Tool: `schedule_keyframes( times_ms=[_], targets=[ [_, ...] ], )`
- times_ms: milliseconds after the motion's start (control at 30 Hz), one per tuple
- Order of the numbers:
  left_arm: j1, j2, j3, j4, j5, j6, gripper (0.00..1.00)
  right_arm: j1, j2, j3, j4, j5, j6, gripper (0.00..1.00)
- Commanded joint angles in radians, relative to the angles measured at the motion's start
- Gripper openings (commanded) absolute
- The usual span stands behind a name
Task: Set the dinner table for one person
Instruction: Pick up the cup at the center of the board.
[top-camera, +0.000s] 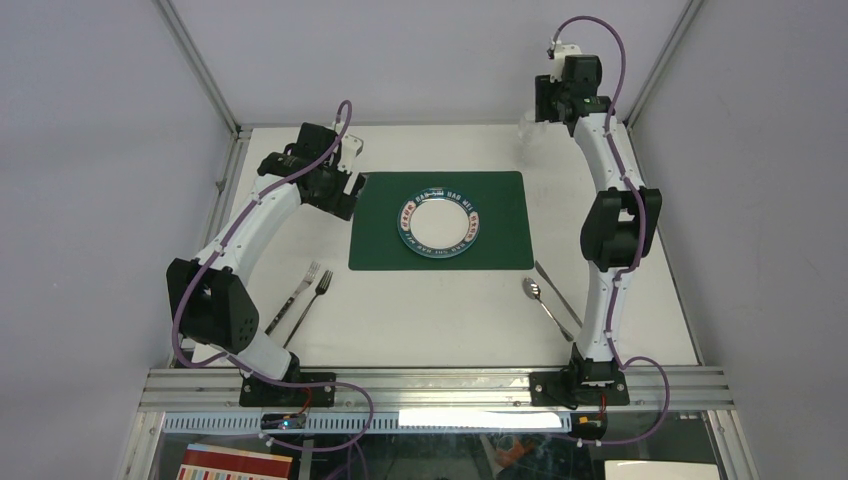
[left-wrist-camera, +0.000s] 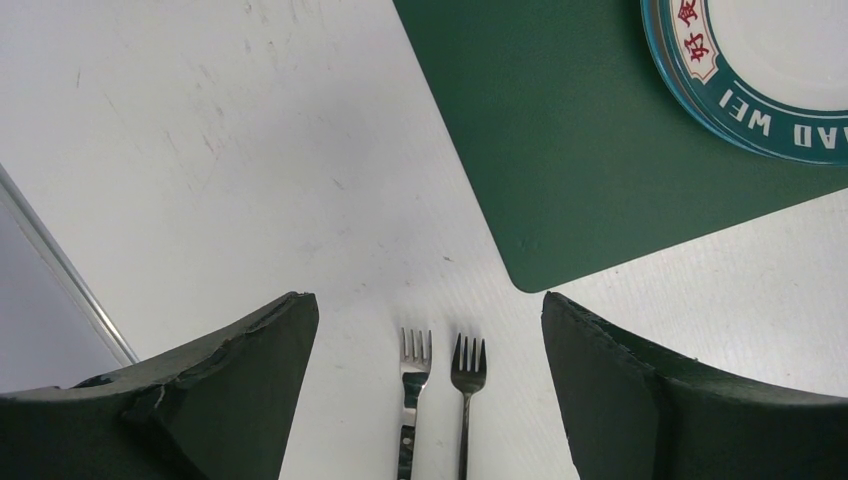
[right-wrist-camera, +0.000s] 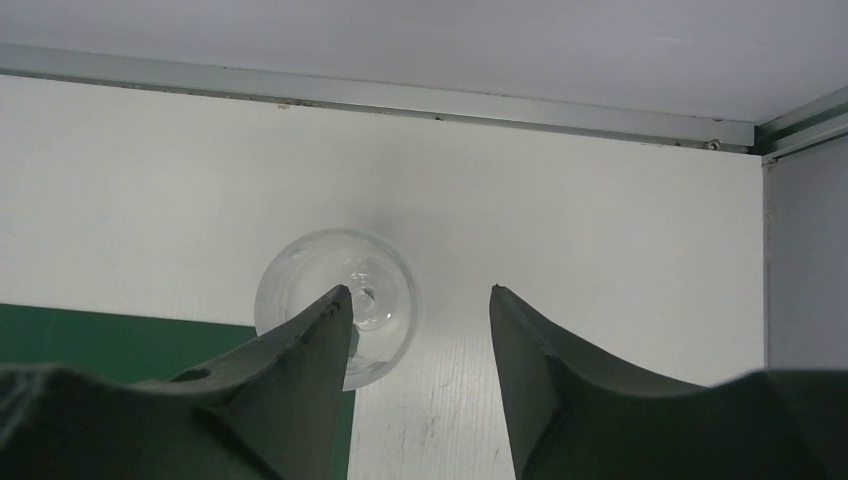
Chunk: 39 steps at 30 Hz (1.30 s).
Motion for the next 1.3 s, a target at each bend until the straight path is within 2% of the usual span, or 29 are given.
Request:
schedule_keyframes(
  times_ms=[0, 267, 400, 500, 700, 900, 1100, 1267],
  targets=[
    [0.008, -0.011, 0.007, 0.031, -0.002, -0.021, 0.86, 0.004, -0.034, 0.005, 0.037, -0.011, 0.007, 0.55],
    [0.008, -0.017, 0.000, 0.031, 0.001, -0.020, 0.85, 0.002, -0.037, -0.034, 0.038, -0.008, 0.009, 0.47],
    [0.007, -0.023, -0.006, 0.035, 0.002, -0.021, 0.85, 0.004, -0.035, -0.040, 0.035, -0.007, 0.008, 0.46],
    [0.007, -0.021, -0.009, 0.034, 0.003, -0.021, 0.85, 0.004, -0.048, -0.060, 0.050, -0.012, 0.008, 0.38],
    [0.007, -0.026, -0.012, 0.035, 0.003, -0.021, 0.85, 0.005, -0.051, -0.054, 0.043, -0.004, 0.008, 0.01],
    [0.007, -0.031, -0.021, 0.038, 0.006, -0.021, 0.85, 0.009, -0.087, -0.056, 0.053, 0.018, -0.017, 0.00],
    [0.008, -0.032, -0.026, 0.043, 0.008, -0.019, 0.85, 0.013, -0.190, -0.105, 0.133, 0.073, -0.068, 0.00],
    [0.008, -0.028, -0.025, 0.042, 0.011, -0.020, 0.85, 0.018, -0.315, -0.242, 0.247, 0.076, -0.095, 0.00]
  ],
)
